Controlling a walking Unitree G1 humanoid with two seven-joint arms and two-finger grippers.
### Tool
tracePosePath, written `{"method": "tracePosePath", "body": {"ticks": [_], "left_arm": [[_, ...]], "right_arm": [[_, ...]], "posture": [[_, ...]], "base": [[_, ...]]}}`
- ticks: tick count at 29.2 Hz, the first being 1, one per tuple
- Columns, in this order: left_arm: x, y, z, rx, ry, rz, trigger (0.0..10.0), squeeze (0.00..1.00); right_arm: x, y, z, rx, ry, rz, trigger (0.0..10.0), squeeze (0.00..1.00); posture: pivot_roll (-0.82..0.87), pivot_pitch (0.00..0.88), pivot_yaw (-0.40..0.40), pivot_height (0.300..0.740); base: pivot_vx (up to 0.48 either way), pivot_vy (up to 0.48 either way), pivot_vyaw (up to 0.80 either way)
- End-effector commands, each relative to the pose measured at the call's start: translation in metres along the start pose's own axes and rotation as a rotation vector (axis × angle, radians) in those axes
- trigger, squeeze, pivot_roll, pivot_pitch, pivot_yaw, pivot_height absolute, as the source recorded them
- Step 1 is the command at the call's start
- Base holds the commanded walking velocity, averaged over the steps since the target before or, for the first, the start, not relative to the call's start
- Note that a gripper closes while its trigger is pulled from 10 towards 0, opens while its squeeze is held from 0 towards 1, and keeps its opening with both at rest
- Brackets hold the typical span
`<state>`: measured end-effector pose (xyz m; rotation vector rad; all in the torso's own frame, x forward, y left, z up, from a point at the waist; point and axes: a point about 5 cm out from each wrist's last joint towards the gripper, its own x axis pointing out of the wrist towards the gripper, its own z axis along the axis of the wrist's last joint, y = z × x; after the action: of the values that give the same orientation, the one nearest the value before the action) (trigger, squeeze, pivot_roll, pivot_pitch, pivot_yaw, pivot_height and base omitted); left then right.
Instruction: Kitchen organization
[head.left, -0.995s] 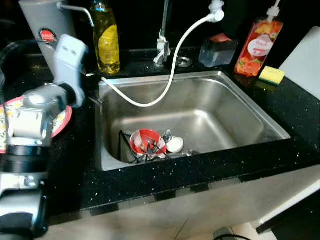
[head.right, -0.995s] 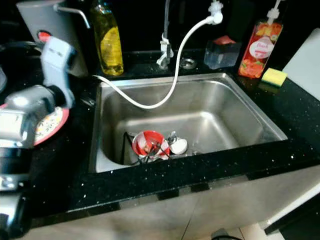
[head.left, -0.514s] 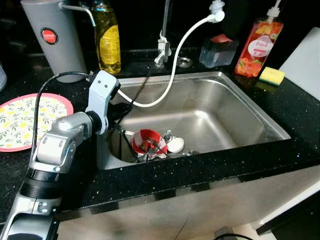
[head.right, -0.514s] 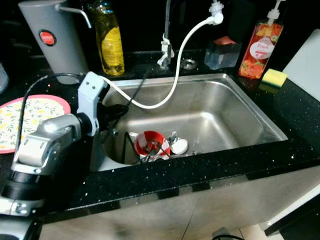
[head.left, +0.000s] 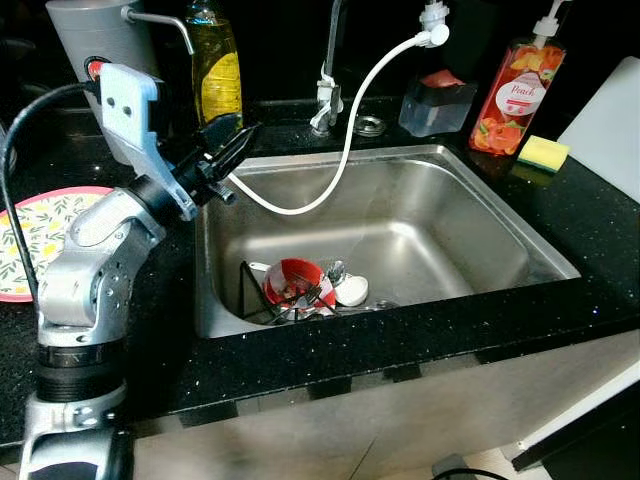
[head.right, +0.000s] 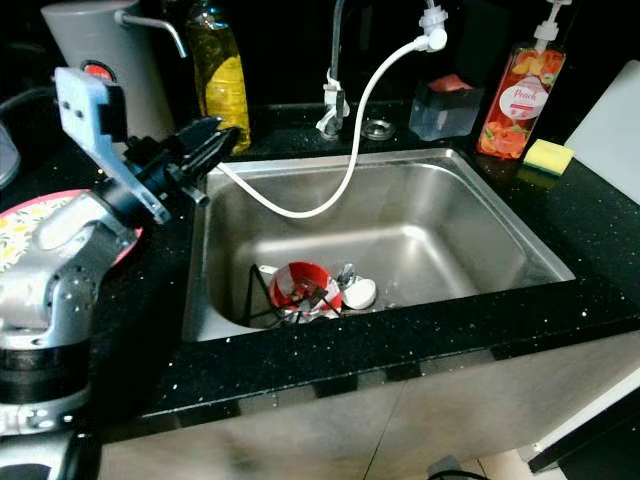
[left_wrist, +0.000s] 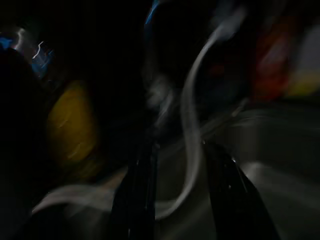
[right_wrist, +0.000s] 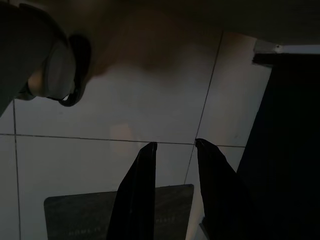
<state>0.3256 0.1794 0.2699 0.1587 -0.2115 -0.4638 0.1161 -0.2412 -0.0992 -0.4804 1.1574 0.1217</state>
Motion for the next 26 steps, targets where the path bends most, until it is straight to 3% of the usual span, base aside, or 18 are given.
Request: {"method": "tracePosePath", "body": {"ticks": [1, 4, 6, 9, 10, 14, 19, 26], "left_arm": [[0.002, 0.015, -0.018, 0.082, 0.134, 0.153, 10.0, 0.0], [0.001, 0.017, -0.011, 0.144, 0.039, 0.212, 10.0, 0.0], [0.001, 0.017, -0.012, 0.136, 0.004, 0.262, 10.0, 0.0], [0.001, 0.018, -0.017, 0.125, 0.018, 0.292, 10.0, 0.0], [0.001, 0.027, -0.022, 0.126, 0.061, 0.361, 10.0, 0.0], [0.002, 0.034, -0.032, 0.134, 0.149, 0.422, 10.0, 0.0], [0.006, 0.029, -0.035, 0.187, 0.162, 0.425, 10.0, 0.0], [0.006, 0.029, -0.038, 0.177, 0.16, 0.423, 10.0, 0.0]], "right_arm": [[0.0, 0.002, -0.002, 0.0, 0.005, 0.006, 10.0, 0.0], [0.0, 0.002, -0.002, 0.0, 0.005, 0.007, 10.0, 0.0], [0.0, 0.001, -0.002, 0.0, 0.004, 0.007, 10.0, 0.0], [0.0, 0.001, -0.002, 0.0, 0.003, 0.006, 10.0, 0.0], [0.0, 0.0, -0.002, 0.001, 0.002, 0.005, 10.0, 0.0], [0.0, -0.001, -0.001, 0.0, 0.003, 0.004, 10.0, 0.0], [-0.001, -0.001, -0.003, 0.001, 0.009, 0.002, 10.0, 0.0], [-0.001, 0.0, -0.006, 0.001, 0.018, 0.001, 10.0, 0.0]], "posture": [[0.07, 0.0, -0.047, 0.74], [0.07, 0.0, -0.047, 0.74], [0.07, 0.0, -0.046, 0.74], [0.07, 0.0, -0.046, 0.74], [0.07, 0.0, -0.047, 0.74], [0.07, 0.0, -0.047, 0.74], [0.07, 0.0, -0.045, 0.74], [0.07, 0.0, -0.044, 0.74]], "base": [[0.0, 0.0, 0.0], [0.0, 0.0, 0.0], [0.0, 0.0, 0.0], [0.0, 0.0, 0.0], [0.0, 0.0, 0.0], [0.0, 0.0, 0.0], [0.0, 0.0, 0.0], [0.0, 0.0, 0.0]]}}
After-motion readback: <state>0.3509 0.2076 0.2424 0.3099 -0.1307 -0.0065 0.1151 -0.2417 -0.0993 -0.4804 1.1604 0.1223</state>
